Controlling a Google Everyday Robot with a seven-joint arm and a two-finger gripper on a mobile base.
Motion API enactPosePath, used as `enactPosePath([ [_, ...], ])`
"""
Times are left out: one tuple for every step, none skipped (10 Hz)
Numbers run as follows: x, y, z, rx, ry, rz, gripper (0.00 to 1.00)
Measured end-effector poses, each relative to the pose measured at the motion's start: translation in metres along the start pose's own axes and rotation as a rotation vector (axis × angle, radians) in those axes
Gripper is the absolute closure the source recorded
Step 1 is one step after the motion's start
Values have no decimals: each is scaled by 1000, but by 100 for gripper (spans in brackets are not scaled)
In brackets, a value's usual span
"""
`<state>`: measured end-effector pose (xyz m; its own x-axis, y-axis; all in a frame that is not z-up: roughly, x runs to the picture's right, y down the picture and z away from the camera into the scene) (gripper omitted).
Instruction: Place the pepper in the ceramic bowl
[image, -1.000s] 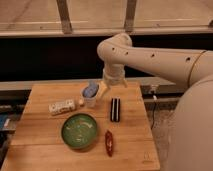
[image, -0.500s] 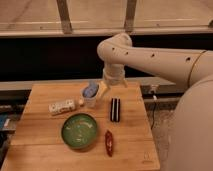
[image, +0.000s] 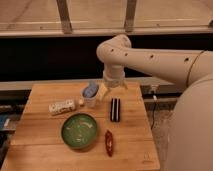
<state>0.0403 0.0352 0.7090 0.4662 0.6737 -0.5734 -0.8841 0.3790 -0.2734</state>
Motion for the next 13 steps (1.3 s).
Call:
enactPosePath([
  [16,14,12,0,32,8,20],
  [27,24,25,-7,54,15,20],
  [39,33,42,-26,78,25,20],
  [50,42,55,-46,96,32,20],
  [56,54,71,-60,121,27,20],
  [61,62,85,-70,148,20,20],
  [63,69,95,-78,170,15,20],
  [67,73,106,-84,200,12,20],
  [70,79,121,-79,241,5,20],
  [71,85,129,-75,265,-7,20],
  [74,88,140,-73,295,-14,20],
  [79,86,145,-71,314,-8,20],
  [81,84,148,-67,321,0,20],
])
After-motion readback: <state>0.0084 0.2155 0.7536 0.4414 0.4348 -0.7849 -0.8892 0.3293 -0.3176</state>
